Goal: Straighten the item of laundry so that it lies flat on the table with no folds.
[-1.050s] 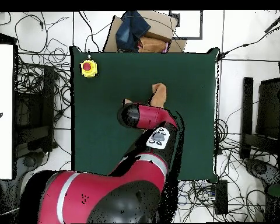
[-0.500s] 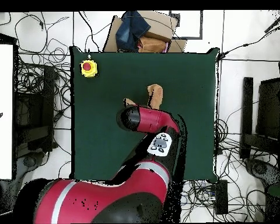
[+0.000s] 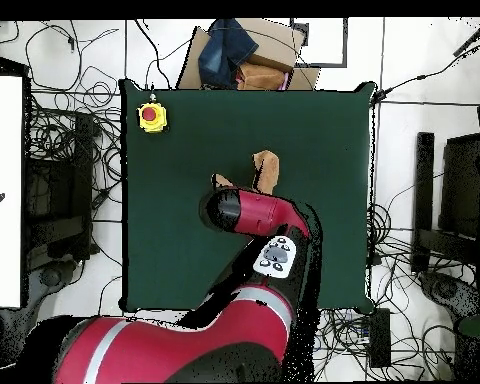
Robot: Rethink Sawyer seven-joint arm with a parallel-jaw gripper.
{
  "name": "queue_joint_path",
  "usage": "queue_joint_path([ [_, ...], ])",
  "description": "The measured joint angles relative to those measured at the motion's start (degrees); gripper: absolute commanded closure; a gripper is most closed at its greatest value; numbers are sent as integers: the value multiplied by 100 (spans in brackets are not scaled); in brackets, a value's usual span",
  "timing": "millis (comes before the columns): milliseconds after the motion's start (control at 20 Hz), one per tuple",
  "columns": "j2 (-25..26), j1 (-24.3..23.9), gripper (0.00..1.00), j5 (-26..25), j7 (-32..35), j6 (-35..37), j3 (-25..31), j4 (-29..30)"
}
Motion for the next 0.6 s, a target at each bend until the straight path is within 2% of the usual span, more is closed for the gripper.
queue_joint_path([
  [600,-222,16,100,-1,0,0,-2,176],
])
